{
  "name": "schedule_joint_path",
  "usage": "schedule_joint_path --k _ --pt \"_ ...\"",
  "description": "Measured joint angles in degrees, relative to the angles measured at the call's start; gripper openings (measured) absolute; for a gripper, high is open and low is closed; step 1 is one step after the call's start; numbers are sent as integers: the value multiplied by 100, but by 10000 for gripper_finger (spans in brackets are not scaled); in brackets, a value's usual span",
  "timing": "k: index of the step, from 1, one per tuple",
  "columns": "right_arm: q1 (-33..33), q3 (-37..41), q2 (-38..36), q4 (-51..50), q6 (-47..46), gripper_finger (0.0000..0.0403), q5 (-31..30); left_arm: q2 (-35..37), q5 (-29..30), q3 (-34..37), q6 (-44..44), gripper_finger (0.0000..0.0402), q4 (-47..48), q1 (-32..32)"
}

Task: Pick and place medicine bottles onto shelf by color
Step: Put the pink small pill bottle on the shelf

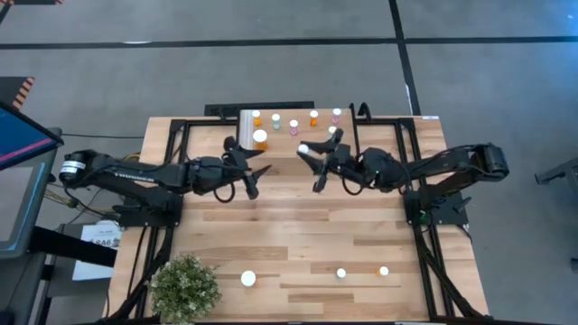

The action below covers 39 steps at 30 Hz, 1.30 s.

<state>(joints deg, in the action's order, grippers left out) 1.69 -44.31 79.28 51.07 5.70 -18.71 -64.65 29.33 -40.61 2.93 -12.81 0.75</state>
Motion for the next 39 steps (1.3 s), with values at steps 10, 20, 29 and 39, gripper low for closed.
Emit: schedule_joint_path --k 10,20,29,39 --pt "237 55 336 -879 -602 145 -1877 353 288 329 -106 222 -389 0" --pt "848 57 633 -1083 -1223 144 -1876 316 288 329 -62 221 -405 0" --pt "1008 57 633 -1193 -1537 145 -1461 316 286 329 -62 221 -418 0" --pt "999 57 633 -1211 -1445 148 -1288 314 283 329 -66 221 -425 0"
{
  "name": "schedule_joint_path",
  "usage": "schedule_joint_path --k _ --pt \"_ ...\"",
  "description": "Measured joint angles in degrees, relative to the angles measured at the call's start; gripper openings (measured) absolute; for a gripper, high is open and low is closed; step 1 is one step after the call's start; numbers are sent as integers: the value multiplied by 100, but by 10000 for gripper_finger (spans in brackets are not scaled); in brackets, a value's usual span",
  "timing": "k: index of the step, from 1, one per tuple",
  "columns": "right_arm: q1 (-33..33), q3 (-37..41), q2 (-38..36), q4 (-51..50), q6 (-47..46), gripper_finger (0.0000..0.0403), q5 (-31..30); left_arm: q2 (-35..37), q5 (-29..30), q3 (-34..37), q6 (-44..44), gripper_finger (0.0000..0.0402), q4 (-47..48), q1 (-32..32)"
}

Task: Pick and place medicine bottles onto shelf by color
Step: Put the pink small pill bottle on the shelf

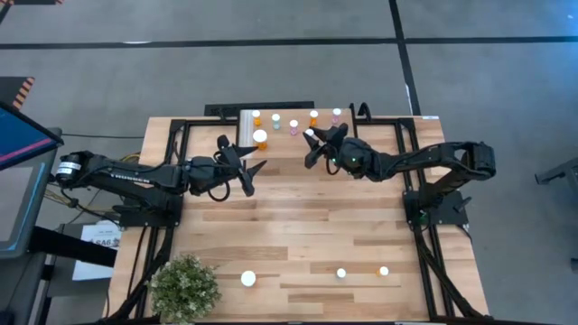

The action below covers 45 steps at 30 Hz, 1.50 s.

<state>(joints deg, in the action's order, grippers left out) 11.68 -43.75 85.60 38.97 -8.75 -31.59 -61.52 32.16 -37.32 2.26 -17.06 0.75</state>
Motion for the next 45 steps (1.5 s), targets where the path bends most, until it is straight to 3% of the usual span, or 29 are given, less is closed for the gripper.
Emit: schedule_joint_path --k 9,18,35,41,45 --pt "3 -3 0 284 16 145 604 0 0 0 0 221 0 0" --pt "-2 -9 0 672 -100 143 433 0 0 0 1 221 2 0" --pt "-588 47 0 951 1024 143 -288 0 -7 0 -22 221 7 0" --pt "-685 298 2 1241 1213 145 -301 0 -9 0 -30 221 7 0" --pt "-649 573 4 1553 1163 142 13 -2 -33 0 -48 221 4 1"
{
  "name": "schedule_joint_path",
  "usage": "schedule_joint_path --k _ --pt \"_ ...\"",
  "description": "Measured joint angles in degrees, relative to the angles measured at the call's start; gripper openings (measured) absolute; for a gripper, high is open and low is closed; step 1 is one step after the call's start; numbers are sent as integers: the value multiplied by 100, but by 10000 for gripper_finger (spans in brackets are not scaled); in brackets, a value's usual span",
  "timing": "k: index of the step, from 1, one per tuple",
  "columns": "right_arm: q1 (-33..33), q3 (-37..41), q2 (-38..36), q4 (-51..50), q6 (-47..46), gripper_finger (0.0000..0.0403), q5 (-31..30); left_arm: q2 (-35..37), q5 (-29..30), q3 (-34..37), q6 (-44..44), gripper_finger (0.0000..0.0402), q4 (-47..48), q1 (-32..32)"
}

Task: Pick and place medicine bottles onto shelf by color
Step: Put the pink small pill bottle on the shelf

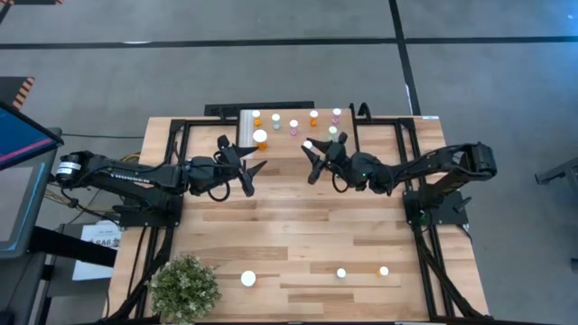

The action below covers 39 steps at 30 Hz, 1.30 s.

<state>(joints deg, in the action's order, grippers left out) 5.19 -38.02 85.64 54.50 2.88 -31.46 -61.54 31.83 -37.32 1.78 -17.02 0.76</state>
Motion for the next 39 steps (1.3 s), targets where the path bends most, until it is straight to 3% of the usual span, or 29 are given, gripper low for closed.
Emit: schedule_joint_path --k 5,19,32,39 --pt "126 92 -4 312 61 146 33 0 1 0 -9 221 -5 -1" --pt "812 92 -2 115 -551 148 899 0 3 0 -9 221 -44 0" --pt "483 62 -2 133 -438 149 1183 0 5 0 -9 221 -46 -1" --pt "54 -547 -2 -227 -125 154 1185 0 12 0 -9 221 -50 1"
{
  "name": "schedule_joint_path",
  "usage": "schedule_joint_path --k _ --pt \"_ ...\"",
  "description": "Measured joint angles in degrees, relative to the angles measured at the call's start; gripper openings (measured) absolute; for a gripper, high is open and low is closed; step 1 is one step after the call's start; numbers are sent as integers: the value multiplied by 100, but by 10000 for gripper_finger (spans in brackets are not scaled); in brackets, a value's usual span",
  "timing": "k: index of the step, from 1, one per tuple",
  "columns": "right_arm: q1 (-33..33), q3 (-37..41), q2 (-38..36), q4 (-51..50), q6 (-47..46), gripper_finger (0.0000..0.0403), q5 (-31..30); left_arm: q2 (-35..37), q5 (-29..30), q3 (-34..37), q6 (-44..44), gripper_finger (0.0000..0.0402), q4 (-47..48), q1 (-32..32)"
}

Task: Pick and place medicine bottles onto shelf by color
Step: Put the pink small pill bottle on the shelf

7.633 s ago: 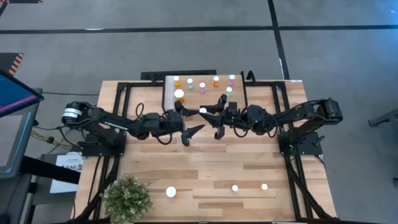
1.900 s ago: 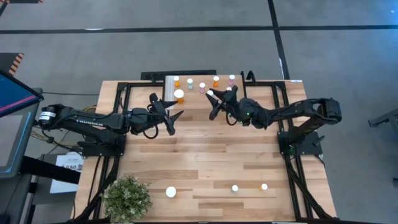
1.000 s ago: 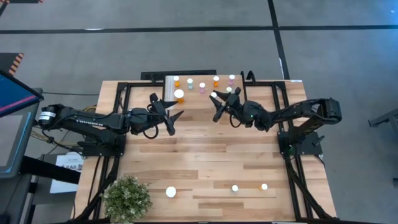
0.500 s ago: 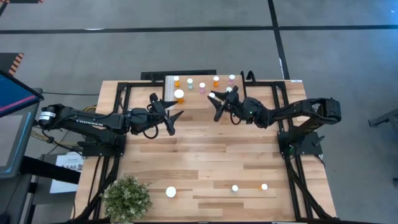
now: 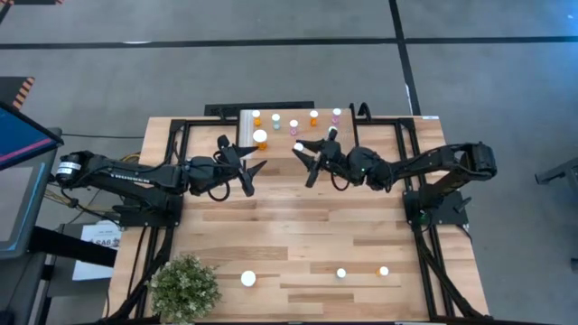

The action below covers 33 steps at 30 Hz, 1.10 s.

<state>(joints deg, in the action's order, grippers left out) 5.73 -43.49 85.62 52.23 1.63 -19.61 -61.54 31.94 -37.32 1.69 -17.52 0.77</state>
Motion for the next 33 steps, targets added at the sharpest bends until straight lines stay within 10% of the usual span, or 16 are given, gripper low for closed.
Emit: schedule_joint_path --k 33 --pt "682 -1143 2164 604 -179 153 0 2 -171 2 63 221 -4 1"
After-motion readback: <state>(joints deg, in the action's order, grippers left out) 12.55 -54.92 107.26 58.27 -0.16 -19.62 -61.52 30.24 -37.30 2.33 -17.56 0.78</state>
